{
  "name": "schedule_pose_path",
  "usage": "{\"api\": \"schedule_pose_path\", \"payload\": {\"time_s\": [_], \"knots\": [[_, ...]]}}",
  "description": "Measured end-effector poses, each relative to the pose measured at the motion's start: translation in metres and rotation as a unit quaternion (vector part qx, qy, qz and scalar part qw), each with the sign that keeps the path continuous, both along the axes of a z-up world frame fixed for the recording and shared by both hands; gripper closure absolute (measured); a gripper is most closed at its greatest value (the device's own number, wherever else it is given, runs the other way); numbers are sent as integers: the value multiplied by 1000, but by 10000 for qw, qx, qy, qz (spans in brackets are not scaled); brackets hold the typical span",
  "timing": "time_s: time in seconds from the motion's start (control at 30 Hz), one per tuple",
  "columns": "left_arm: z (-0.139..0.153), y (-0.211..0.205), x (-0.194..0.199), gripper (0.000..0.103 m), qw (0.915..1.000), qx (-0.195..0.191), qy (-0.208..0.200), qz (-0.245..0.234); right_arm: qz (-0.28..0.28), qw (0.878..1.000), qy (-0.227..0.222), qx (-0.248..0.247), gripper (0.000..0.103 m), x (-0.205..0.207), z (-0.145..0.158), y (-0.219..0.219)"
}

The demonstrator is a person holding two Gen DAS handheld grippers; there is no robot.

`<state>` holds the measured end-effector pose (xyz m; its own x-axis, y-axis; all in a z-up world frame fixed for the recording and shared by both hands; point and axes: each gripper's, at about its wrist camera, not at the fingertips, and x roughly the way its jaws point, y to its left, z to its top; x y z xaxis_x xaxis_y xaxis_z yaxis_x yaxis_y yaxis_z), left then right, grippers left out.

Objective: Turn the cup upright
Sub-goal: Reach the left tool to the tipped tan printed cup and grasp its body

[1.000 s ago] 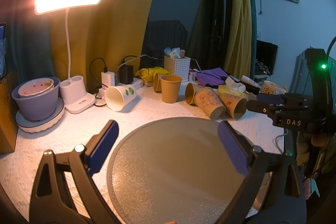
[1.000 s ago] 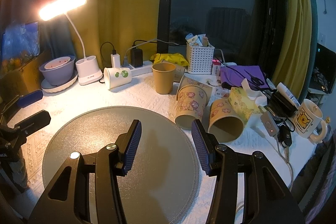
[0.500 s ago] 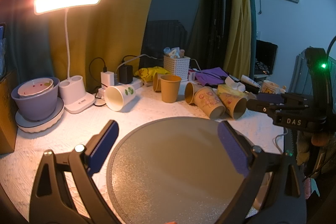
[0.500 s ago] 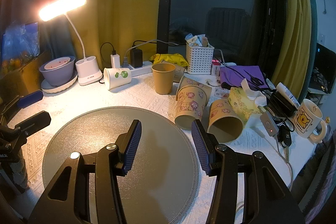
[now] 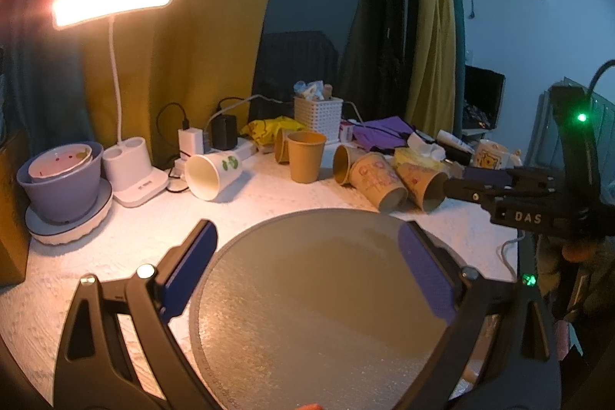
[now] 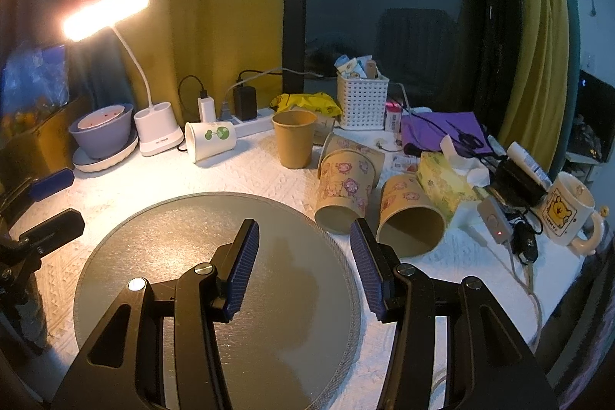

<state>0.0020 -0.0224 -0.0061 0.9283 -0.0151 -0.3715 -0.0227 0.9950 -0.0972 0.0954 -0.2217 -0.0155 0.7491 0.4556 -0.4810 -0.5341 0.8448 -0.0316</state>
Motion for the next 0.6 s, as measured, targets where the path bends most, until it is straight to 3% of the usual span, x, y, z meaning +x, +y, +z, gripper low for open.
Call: {"api": "schedule_pose_path", "payload": {"time_s": [0.4,0.6], "knots": [[-7,-38,66,7,9962,145,830,-198,49,9996,187,198,51,49,-19,-32],[-7,-57,119,7,9924,-61,1206,-251,-16,9993,276,267,51,80,-26,-52]]}}
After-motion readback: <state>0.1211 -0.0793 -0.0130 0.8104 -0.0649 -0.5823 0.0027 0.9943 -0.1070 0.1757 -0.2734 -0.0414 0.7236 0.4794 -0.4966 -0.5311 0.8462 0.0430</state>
